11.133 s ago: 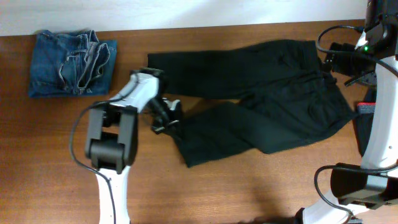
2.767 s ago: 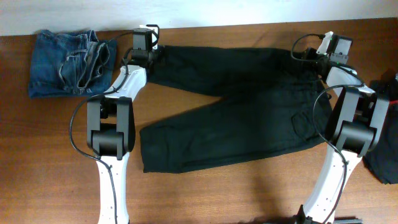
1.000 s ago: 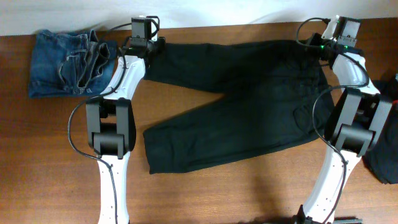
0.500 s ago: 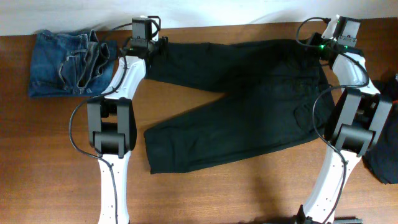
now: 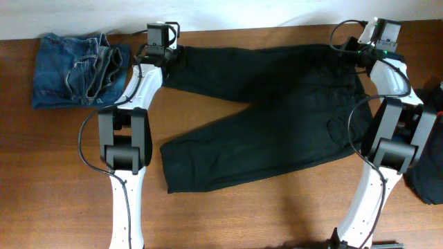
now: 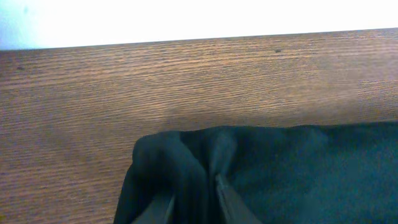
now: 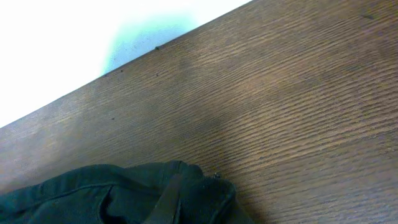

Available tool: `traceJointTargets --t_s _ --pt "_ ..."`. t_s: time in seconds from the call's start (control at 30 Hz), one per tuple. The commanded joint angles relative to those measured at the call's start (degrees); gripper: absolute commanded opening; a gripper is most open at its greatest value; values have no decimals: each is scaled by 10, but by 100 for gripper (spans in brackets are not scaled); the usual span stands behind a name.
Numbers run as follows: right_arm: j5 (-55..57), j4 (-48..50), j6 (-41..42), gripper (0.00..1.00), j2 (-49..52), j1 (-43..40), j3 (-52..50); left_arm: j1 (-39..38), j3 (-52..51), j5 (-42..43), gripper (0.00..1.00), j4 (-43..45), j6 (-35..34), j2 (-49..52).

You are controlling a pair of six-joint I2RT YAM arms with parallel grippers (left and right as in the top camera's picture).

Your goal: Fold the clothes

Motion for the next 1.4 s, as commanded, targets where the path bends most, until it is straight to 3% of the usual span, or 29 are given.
traceJointTargets --t_s 0.0,0.27,0.93,1.37 --pt "-1 -1 -2 4 -19 -2 18 1 17 10 12 -2 3 6" --pt "-1 -31 -6 4 -36 -4 18 1 63 10 1 -87 3 -3" --pt "3 -238 -6 4 -120 -9 18 1 242 11 1 -429 3 -12" --pt "3 -247 -6 4 -141 -9 18 1 270 8 3 -445 10 -13"
